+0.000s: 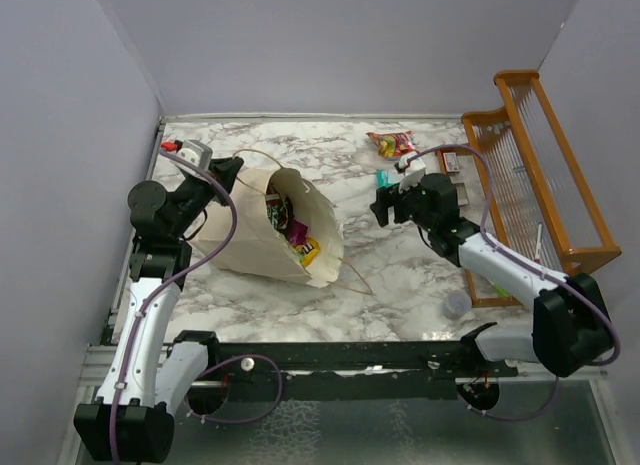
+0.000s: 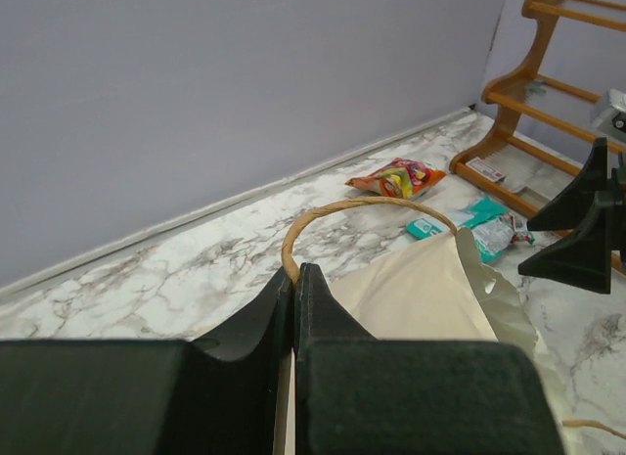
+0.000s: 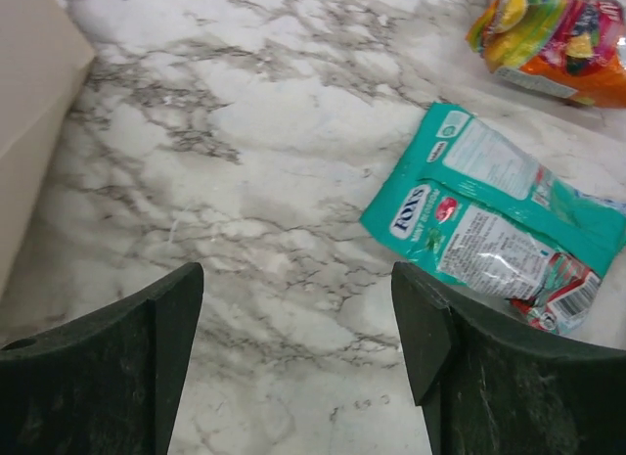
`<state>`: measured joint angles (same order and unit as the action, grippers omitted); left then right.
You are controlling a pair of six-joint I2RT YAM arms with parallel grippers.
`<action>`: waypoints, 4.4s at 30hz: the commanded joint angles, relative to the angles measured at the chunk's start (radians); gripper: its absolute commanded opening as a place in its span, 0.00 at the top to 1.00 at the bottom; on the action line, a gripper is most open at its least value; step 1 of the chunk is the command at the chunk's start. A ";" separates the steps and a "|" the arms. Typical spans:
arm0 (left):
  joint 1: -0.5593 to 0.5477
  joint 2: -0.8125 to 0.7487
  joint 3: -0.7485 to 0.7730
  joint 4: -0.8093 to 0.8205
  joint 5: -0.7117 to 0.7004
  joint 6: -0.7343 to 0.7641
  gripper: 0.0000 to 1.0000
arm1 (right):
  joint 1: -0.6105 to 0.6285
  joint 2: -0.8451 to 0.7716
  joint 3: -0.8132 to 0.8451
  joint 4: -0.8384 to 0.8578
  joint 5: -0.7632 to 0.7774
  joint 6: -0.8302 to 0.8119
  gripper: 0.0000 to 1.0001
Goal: Take the snacks out of the paper bag
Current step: Take out the snack from the paper bag, then place the snack at the center of the board.
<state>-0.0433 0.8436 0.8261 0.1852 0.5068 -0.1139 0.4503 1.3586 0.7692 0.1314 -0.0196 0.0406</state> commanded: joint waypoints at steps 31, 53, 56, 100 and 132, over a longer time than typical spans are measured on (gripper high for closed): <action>-0.081 -0.145 -0.094 -0.017 -0.017 0.076 1.00 | 0.485 -0.017 -0.012 -0.086 -0.316 -1.101 0.37; -0.082 -0.154 -0.100 -0.008 -0.065 0.066 1.00 | 0.485 0.381 0.181 -0.033 -0.237 -1.193 0.58; -0.082 -0.154 -0.102 -0.007 -0.067 0.065 1.00 | 0.485 0.364 0.169 0.013 -0.217 -1.162 0.78; -0.085 -0.148 -0.104 -0.015 -0.204 0.036 1.00 | 0.452 0.337 0.443 -0.032 0.041 -0.536 0.99; -0.084 -0.131 -0.084 -0.060 -0.355 0.016 1.00 | 0.442 -0.444 -0.149 0.349 0.795 -0.199 0.98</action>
<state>-0.1268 0.7158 0.7273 0.1356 0.1841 -0.0921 0.9031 0.8890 0.6628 0.3073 0.3721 -0.2432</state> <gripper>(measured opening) 0.029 0.019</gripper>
